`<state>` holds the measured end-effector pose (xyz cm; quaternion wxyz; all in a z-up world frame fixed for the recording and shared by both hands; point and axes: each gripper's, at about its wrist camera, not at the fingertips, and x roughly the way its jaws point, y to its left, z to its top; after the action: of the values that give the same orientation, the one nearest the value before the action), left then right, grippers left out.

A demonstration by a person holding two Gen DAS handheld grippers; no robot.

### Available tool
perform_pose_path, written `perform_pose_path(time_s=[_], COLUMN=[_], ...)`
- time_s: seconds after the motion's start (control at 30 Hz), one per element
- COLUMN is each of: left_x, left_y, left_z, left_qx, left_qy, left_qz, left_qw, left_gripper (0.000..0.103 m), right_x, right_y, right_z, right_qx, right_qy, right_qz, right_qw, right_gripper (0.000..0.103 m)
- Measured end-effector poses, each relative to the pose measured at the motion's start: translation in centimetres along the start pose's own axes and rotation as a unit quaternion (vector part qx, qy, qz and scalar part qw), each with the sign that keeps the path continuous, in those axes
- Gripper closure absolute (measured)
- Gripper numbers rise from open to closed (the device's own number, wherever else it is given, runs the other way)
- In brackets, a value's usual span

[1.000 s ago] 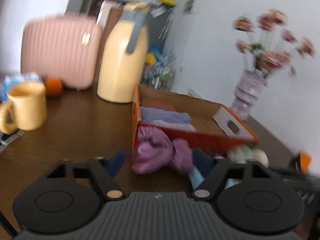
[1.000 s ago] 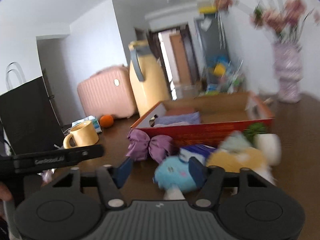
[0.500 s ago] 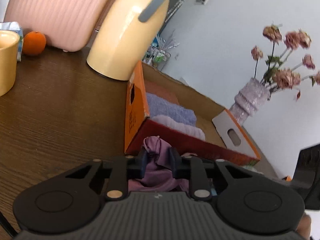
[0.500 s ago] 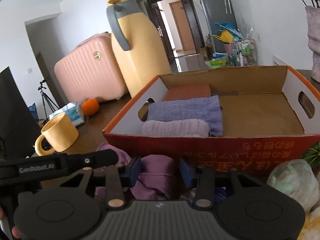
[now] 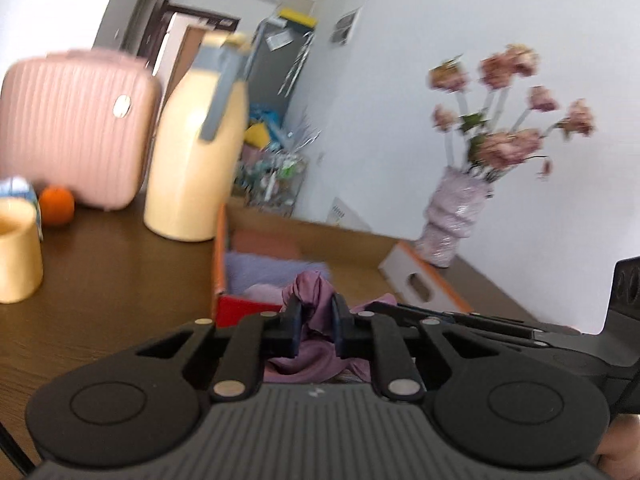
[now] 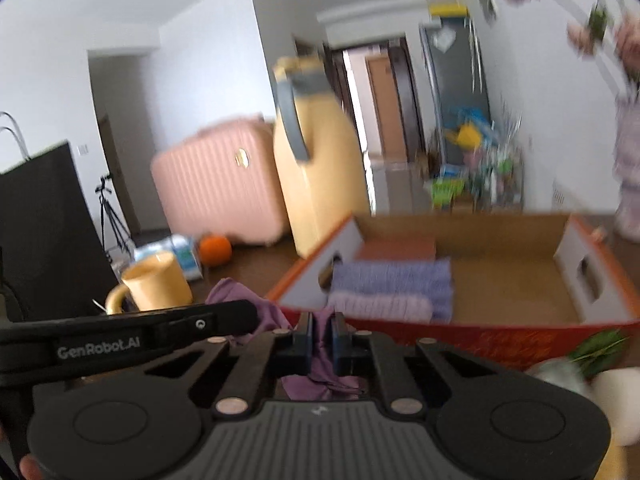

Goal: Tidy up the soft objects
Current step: 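Lift the purple satin bow off the table with both grippers, then carry the purple bow into the cardboard box and open both grippers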

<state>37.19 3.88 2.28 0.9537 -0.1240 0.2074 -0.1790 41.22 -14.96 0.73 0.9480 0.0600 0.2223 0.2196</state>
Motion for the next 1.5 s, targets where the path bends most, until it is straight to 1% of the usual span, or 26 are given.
perform_pose_path(time_s=[0.1, 0.2, 0.27, 0.33, 0.4, 0.47, 0.53, 0.6, 0.63, 0.83, 0.93, 1.0, 1.1, 1.13, 1.2, 1.27, 1.33, 1.4, 1.47, 1.5], left_x=[-3.3, -6.4, -8.6, -10.3, -11.5, -12.2, -12.7, -12.8, -12.8, -12.8, -12.0, -10.8, -8.0, -6.5, -3.6, 0.3, 4.8, 9.2, 13.9, 16.0], left_y=[-2.3, -5.2, -7.2, -8.6, -9.8, -10.9, -11.9, -12.6, -12.9, -14.2, -14.2, -14.1, -13.8, -13.4, -12.7, -11.8, -10.8, -9.8, -8.8, -8.2], left_z=[-0.2, -2.2, -4.2, -6.0, -7.7, -9.3, -10.5, -11.0, -11.0, -10.8, -10.3, -9.2, -6.0, -4.3, -1.1, 2.7, 6.0, 8.5, 10.2, 10.7], left_qx=[-0.004, 0.008, 0.017, 0.014, 0.005, 0.011, 0.023, 0.029, 0.028, 0.036, 0.034, 0.037, 0.050, 0.050, 0.052, 0.052, 0.055, 0.054, 0.056, 0.052], left_qy=[-0.009, -0.009, -0.009, -0.001, 0.015, 0.035, 0.049, 0.059, 0.061, 0.050, 0.049, 0.043, 0.024, 0.019, 0.012, 0.007, 0.011, 0.020, 0.041, 0.048], left_qz=[-0.017, -0.030, -0.040, -0.047, -0.056, -0.059, -0.060, -0.061, -0.064, -0.070, -0.070, -0.070, -0.073, -0.074, -0.072, -0.069, -0.064, -0.033, -0.014, -0.005], left_qw=[0.9998, 0.9995, 0.9990, 0.9988, 0.9983, 0.9976, 0.9967, 0.9960, 0.9957, 0.9956, 0.9958, 0.9959, 0.9958, 0.9958, 0.9960, 0.9963, 0.9964, 0.9978, 0.9975, 0.9975], left_gripper=[0.088, 0.088, 0.088, 0.088, 0.088, 0.088, 0.088, 0.088, 0.088, 0.088, 0.088, 0.088, 0.088, 0.088, 0.088, 0.088, 0.088, 0.088, 0.088, 0.088], right_x=[-4.9, -9.7, -12.7, -15.7, -18.3, -20.5, -22.1, -23.0, -23.4, -25.3, -25.0, -24.6, -22.8, -22.0, -19.6, -16.7, -13.0, -9.0, -4.1, -1.7], right_y=[0.6, 0.8, 0.9, 1.1, 1.5, 2.0, 2.2, 1.7, 1.5, 0.8, 0.2, -0.3, -1.8, -2.2, -3.9, -5.6, -7.7, -9.5, -11.7, -12.5], right_z=[0.2, -1.0, -2.5, -4.3, -6.4, -8.6, -10.7, -12.0, -12.4, -12.6, -12.4, -11.9, -9.3, -8.2, -4.8, -1.2, 3.0, 6.7, 9.9, 11.1], right_qx=[-0.011, -0.021, -0.021, -0.022, -0.024, -0.025, -0.019, 0.006, 0.009, 0.015, 0.018, 0.019, 0.013, 0.009, 0.002, -0.006, -0.007, -0.010, -0.006, -0.006], right_qy=[-0.028, -0.043, -0.046, -0.050, -0.050, -0.048, -0.042, -0.030, -0.028, -0.051, -0.052, -0.054, -0.060, -0.063, -0.065, -0.063, -0.056, -0.047, -0.023, -0.010], right_qz=[0.004, 0.011, 0.012, 0.006, -0.004, -0.022, -0.035, -0.035, -0.037, -0.045, -0.044, -0.042, -0.035, -0.032, -0.026, -0.019, -0.015, -0.023, -0.021, -0.027], right_qw=[1.000, 0.999, 0.999, 0.998, 0.998, 0.998, 0.998, 0.999, 0.999, 0.998, 0.997, 0.997, 0.997, 0.997, 0.998, 0.998, 0.998, 0.999, 0.999, 1.000], right_gripper=[0.095, 0.095, 0.095, 0.095, 0.095, 0.095, 0.095, 0.095, 0.095, 0.095, 0.095, 0.095, 0.095, 0.095, 0.095, 0.095, 0.095, 0.095, 0.095, 0.095])
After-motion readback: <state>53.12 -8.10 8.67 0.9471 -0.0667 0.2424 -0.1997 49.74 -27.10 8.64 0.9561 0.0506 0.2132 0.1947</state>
